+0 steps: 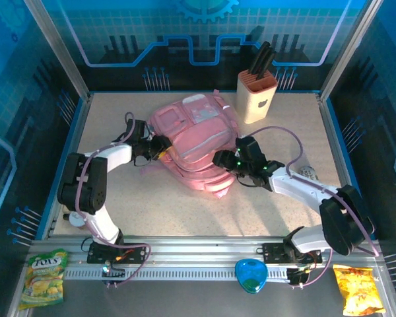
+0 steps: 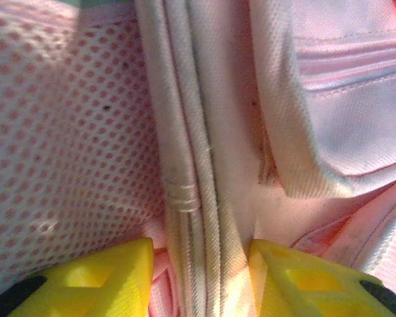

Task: Pack the student bag
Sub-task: Rotate the student bag at the top-center of the table.

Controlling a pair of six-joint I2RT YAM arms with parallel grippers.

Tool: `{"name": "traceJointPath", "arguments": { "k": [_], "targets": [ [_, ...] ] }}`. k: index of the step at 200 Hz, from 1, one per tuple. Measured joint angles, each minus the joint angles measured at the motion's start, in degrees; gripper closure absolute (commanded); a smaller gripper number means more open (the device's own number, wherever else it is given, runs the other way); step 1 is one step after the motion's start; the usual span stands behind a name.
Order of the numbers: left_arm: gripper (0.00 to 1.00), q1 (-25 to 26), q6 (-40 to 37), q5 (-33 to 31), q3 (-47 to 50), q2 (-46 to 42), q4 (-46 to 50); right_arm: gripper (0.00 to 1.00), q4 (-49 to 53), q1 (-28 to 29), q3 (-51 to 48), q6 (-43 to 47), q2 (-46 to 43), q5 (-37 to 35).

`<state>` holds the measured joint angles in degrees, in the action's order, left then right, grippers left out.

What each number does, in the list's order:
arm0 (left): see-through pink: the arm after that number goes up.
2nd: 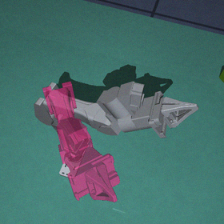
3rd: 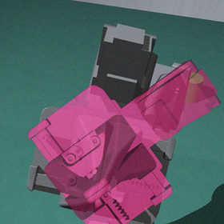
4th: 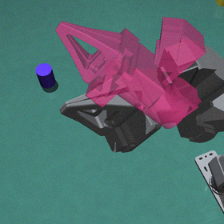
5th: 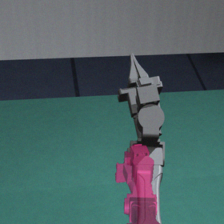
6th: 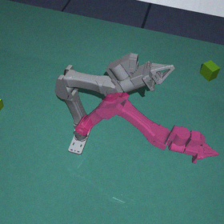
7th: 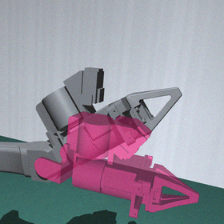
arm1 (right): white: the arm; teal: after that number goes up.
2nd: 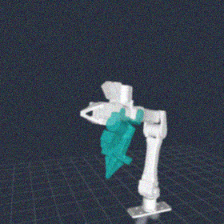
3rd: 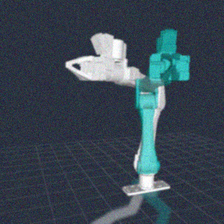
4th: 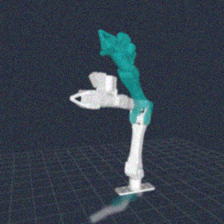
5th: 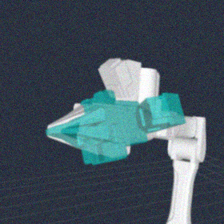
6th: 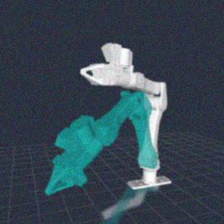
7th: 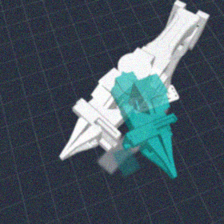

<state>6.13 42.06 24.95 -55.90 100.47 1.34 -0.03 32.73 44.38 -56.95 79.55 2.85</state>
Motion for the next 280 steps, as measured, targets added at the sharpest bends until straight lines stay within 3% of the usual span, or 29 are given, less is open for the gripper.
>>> {"name": "traceJointPath", "arguments": {
  "k": [76,143,170,203,234,280],
  "targets": [
    [0.92,-0.20,2.27,3.39,-0.24,0.72,-3.13,0.46,0.04,-2.12,5.42,2.21,7.89,1.70],
    [0.97,-0.39,6.19,-0.39,5.35,-11.26,-3.39,0.47,6.14,-6.99,22.80,10.12,21.31,5.62],
    [0.98,-0.39,8.70,-1.57,8.24,-15.17,-3.10,0.42,7.61,-7.63,28.96,13.03,25.53,5.64],
    [0.98,0.13,10.45,-1.57,8.83,-15.78,-2.99,0.35,9.92,-7.65,28.17,14.93,23.02,3.58],
    [0.98,0.83,10.67,-1.57,8.83,-15.78,-3.43,0.35,13.29,-6.62,23.04,15.67,13.31,-1.38],
    [0.98,1.55,12.02,-1.51,8.83,-15.78,-4.28,0.43,15.23,4.24,17.55,12.72,4.28,-8.92]
  ]
}}
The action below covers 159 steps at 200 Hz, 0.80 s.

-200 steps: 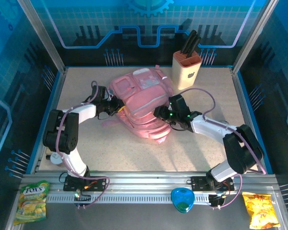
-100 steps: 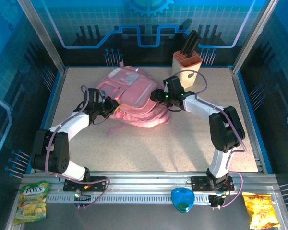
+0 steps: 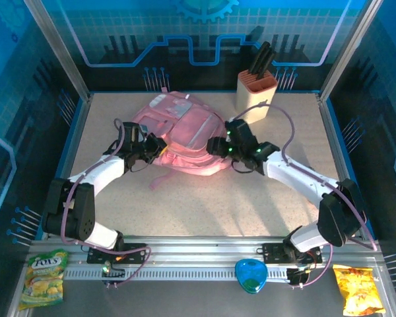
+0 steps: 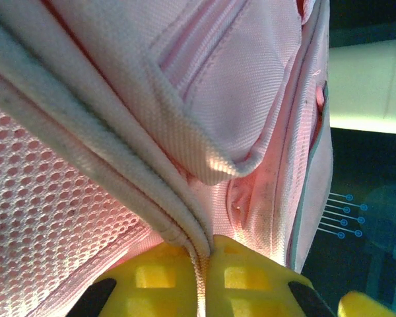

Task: Pack the student bag
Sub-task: Rotate the student bag at the top-center of the table, then zip the student bag at the top-center of the table.

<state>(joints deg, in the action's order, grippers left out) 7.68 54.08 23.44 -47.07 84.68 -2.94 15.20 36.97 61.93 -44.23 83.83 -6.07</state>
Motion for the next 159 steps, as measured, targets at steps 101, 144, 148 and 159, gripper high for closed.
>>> {"name": "traceJointPath", "arguments": {
  "k": [101,144,148,159],
  "targets": [
    [0.96,0.04,-0.24,2.45,-0.02,0.00,-0.22,0.57,-3.65,17.27,8.15,-10.56,15.45,-9.16],
    [0.96,0.04,-0.46,3.78,-0.11,0.00,-0.20,0.63,-5.03,17.77,14.12,-13.27,21.42,-10.47],
    [0.96,0.04,-0.46,3.91,-0.13,0.00,-0.22,0.63,-4.98,17.77,14.40,-13.27,21.79,-10.47],
    [0.96,0.04,-0.50,4.11,-0.13,0.00,-0.22,0.64,-4.96,17.77,15.02,-13.90,22.62,-10.71]
  ]
}}
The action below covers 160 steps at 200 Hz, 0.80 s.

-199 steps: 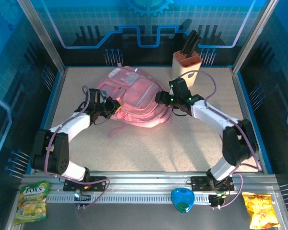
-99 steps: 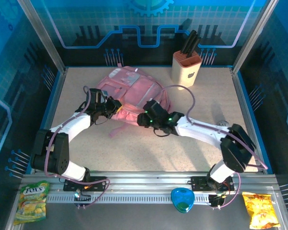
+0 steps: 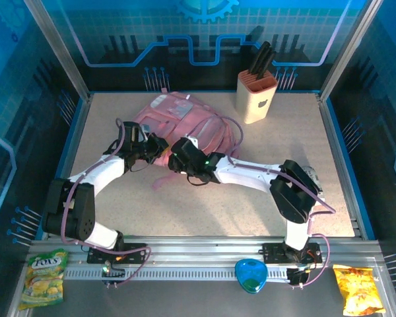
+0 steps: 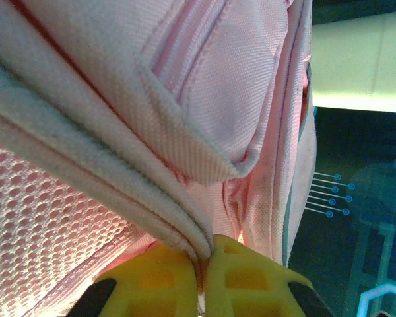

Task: Pack the student bag
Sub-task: Zip the student bag at the top-center of the table.

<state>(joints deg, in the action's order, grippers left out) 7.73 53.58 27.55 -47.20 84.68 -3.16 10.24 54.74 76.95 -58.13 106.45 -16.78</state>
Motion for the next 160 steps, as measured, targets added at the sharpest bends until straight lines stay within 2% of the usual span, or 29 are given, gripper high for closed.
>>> {"name": "traceJointPath", "arguments": {
  "k": [106,125,160],
  "targets": [
    [0.96,0.00,-0.13,1.07,-0.35,0.00,0.02,0.69,1.40,-0.04,3.30,-2.80,4.26,-4.28],
    [0.96,0.00,-0.13,1.11,-0.42,0.00,0.02,0.73,1.79,-0.04,3.54,-2.78,4.55,-5.01],
    [0.96,0.00,-0.13,1.27,-0.66,0.00,0.02,0.87,2.23,-0.04,3.69,-2.47,4.59,-6.19]
  ]
}}
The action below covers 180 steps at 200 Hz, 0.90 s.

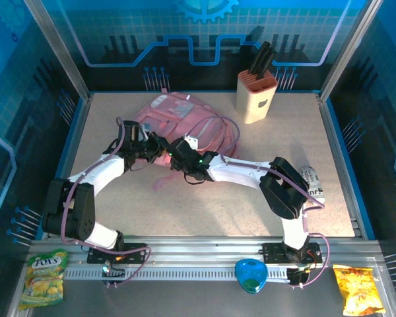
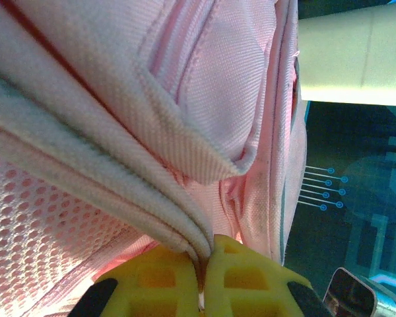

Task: Pack the student bag
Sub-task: Zip the student bag at the top-center of the table.

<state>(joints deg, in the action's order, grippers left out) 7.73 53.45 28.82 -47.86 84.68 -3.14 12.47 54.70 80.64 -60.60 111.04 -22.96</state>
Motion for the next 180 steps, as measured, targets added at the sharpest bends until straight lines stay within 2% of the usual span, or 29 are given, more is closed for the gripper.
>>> {"name": "traceJointPath", "arguments": {
  "k": [20,64,149,164,180],
  "targets": [
    [0.97,0.00,-0.04,-0.02,0.00,0.00,0.00,0.91,0.17,0.00,0.00,0.13,0.00,-0.55],
    [1.00,-0.11,-0.74,-0.04,0.00,0.00,0.26,0.93,-0.61,0.00,-2.16,0.68,-0.94,-0.94],
    [1.00,-0.55,-0.94,0.20,0.00,0.00,0.48,0.94,1.38,-1.20,-15.72,0.24,-12.26,-4.90],
    [1.00,-0.55,-0.94,0.20,0.00,0.00,0.48,0.92,2.14,-2.08,-15.47,1.53,-12.15,-3.96],
    [1.00,-0.66,-1.03,0.20,0.00,0.00,0.48,0.86,3.34,-2.60,-14.03,4.00,-11.28,-2.82]
  ]
}}
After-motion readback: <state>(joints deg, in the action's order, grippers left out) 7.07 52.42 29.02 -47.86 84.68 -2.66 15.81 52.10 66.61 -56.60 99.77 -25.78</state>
